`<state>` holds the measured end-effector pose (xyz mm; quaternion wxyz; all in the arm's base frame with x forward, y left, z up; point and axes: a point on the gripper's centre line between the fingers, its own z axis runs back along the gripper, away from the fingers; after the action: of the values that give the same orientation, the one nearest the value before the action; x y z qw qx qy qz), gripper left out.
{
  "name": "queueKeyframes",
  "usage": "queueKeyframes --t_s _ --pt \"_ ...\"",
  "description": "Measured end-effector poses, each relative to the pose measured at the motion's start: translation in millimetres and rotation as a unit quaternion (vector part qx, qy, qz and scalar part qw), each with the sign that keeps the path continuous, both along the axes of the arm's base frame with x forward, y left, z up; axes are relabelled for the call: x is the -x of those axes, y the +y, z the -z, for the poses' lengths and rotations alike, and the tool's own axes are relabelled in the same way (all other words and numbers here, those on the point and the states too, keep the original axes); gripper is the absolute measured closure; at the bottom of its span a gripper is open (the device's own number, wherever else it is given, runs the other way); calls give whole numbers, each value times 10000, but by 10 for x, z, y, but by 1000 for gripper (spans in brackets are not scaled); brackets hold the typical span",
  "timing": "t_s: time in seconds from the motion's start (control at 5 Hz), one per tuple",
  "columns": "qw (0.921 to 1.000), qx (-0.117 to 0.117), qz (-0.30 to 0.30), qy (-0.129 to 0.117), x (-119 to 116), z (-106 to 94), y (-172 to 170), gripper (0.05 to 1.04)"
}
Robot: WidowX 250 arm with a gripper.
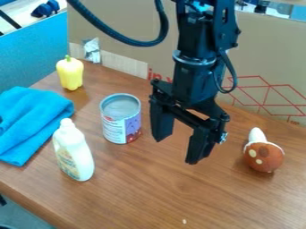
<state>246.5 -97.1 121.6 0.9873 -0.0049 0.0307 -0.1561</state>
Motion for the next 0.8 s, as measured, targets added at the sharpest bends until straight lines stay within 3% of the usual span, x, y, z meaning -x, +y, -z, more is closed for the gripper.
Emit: queueKeyframes --t_s 0.2,0.4,0.6,0.8 --pt "9999 -59 -28 126 4 76 0 82" --pt "9978 -593 -281 -105 -329 239 -48 82" --pt "9915 -837 -956 -275 -663 210 -190 82" --pt "9887 -239 -1449 -314 -826 79 -269 82"
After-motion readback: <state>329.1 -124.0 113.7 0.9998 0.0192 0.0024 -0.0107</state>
